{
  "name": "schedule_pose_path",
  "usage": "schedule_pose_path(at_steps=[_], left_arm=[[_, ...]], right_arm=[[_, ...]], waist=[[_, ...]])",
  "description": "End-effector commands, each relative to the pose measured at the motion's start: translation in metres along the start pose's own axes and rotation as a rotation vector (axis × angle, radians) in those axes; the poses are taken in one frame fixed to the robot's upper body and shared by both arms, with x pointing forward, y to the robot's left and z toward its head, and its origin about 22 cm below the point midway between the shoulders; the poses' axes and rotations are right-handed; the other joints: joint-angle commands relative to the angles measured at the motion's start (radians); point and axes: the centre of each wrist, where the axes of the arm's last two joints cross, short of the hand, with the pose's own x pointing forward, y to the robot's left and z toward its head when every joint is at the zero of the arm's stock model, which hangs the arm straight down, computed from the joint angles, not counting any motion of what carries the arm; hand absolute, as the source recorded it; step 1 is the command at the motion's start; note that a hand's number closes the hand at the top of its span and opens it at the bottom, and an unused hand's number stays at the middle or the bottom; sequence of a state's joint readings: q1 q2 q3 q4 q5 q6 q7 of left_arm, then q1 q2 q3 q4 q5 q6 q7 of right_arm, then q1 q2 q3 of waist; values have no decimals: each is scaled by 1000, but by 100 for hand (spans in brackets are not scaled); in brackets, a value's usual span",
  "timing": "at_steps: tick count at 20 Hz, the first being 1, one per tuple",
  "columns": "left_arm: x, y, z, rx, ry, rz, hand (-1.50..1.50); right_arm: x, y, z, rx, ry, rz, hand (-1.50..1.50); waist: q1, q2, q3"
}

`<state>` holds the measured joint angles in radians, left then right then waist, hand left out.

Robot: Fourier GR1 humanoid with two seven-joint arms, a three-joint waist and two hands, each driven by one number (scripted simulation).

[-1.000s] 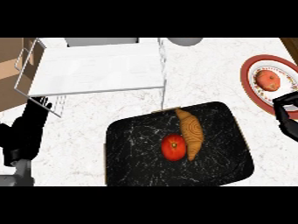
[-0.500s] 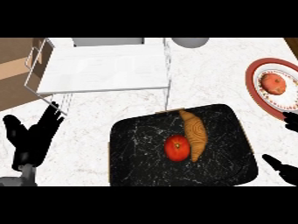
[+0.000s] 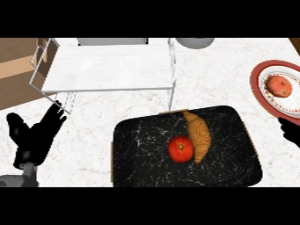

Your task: Pick the tomato from the tray and place it in the tiered shelf

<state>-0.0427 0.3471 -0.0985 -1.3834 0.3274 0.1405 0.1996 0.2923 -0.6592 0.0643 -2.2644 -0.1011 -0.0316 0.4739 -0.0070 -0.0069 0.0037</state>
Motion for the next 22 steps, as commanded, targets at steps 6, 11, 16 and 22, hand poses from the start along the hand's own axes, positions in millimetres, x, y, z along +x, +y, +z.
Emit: schedule_pose_path(at_steps=[6,11,16,22], left_arm=[[4,-11,-13,-19,87,-21,0],[-20,-23,-2,-35,83,-14,0],[-6,-1,-9,-22,76,-37,0],[-10,-3,-3,-15,89,4,0]], right_arm=[[74,14,-6,-58,184,139,-150],[82,50,-23,-78,258,233,-150],[86,74,-59,-28,348,274,-150],[96,113,-71,36,378,359,-150]], waist=[[31,13,-9],[31,10,-8],[36,11,-8],[25,7,-7]])
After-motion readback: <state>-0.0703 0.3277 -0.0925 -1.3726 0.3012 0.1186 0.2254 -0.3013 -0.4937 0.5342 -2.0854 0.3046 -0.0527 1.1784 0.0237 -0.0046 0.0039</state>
